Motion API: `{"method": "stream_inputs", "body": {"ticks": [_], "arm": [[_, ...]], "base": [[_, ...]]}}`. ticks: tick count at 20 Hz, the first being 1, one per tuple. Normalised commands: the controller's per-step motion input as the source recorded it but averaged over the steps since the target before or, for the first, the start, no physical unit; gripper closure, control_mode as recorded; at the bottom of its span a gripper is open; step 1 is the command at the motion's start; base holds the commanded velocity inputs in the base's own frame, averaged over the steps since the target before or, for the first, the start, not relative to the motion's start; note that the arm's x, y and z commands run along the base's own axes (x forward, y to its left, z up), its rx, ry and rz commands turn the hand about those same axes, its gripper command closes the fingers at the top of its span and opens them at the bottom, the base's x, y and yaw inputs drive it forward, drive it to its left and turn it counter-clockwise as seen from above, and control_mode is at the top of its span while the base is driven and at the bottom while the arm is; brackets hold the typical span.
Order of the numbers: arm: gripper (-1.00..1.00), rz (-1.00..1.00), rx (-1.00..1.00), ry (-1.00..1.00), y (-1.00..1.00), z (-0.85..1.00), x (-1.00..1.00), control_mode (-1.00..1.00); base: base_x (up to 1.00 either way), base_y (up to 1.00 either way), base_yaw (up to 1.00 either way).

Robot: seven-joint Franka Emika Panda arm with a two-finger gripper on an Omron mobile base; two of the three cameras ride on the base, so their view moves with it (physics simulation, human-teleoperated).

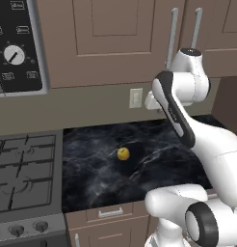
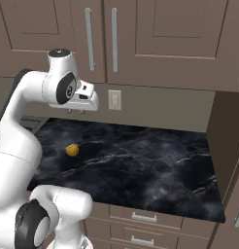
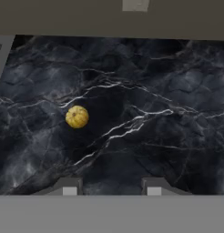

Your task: Place the squash in the correct fridge rack based on whether it is a fruit or vegetable. Finally, close the fridge door.

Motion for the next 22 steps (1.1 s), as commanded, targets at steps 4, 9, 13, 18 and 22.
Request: {"method": "stream_inputs", "body": {"ticks": [4,9,13,18,22], "arm": [[-1.00,0.00,0.00,0.00,-0.01,0.00,-0.18,-1.00],[-1.00,0.00,0.00,-0.08,0.27,-0.47,-0.49,-1.00],[-1.00,0.00,0.04,-0.17,0.36,-0.71,-0.45,-1.00],[-1.00,0.00,0.01,-0.07,0.47,-0.67,-0.20,-1.00],[-1.00,0.00,0.00,0.00,0.43,-0.53,0.01,-1.00]], "base": [[0.00,0.00,0.00],[0.00,0.00,0.00],[0.00,0.00,0.00],[0.00,0.00,0.00],[0.00,0.00,0.00]]}}
